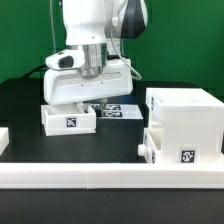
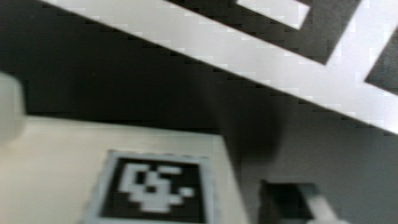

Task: Assemble drawer

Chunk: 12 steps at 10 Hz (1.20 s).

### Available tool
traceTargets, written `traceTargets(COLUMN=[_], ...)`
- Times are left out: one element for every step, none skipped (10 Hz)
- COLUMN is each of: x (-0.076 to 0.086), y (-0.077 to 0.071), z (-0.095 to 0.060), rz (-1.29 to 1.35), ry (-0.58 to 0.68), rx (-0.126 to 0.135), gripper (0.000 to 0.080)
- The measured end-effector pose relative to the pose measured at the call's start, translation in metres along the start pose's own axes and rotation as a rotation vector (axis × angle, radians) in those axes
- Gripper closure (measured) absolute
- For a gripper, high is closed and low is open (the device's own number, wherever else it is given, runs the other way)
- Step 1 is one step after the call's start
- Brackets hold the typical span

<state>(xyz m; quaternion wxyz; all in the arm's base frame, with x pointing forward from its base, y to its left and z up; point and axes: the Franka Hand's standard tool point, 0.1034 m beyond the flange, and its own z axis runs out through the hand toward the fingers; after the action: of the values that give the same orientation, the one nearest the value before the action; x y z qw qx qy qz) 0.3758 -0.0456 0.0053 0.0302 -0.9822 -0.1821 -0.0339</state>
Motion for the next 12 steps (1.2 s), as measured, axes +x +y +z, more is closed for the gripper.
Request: traceTargets(x=[0.000, 0.001, 0.003, 0.005, 0.010, 0.017, 0.025, 0.036, 0.049, 0.060, 0.071, 0.084], y=[0.001, 0.001, 0.002, 0.001, 0.000, -0.001, 0.001, 0.003, 0.004, 0.007, 0.009, 0.009], z=[0.000, -0.001, -0.002, -0.003, -0.006, -0.009, -0.014, -0.017, -0.021, -0.025, -0.029, -0.035], rz=[-0.006, -0.007, -0.008, -0.012, -0.022, -0.045, -0.081, -0.136, -0.195, -0.241, -0.264, -0.277], ry=[0.001, 0.006, 0.008, 0.011, 0.008, 0.001, -0.006, -0.010, -0.012, -0.030, -0.039, -0.046], rx=[-0.001, -0.004, -0.006, -0.007, -0.004, 0.001, 0.007, 0.012, 0.018, 0.034, 0.043, 0.051], gripper=[0.0723, 0.0723, 0.0756, 0.0756, 0.0756, 0.0756, 0.0756, 0.0756, 0.0756, 0.0756, 0.0756, 0.0755])
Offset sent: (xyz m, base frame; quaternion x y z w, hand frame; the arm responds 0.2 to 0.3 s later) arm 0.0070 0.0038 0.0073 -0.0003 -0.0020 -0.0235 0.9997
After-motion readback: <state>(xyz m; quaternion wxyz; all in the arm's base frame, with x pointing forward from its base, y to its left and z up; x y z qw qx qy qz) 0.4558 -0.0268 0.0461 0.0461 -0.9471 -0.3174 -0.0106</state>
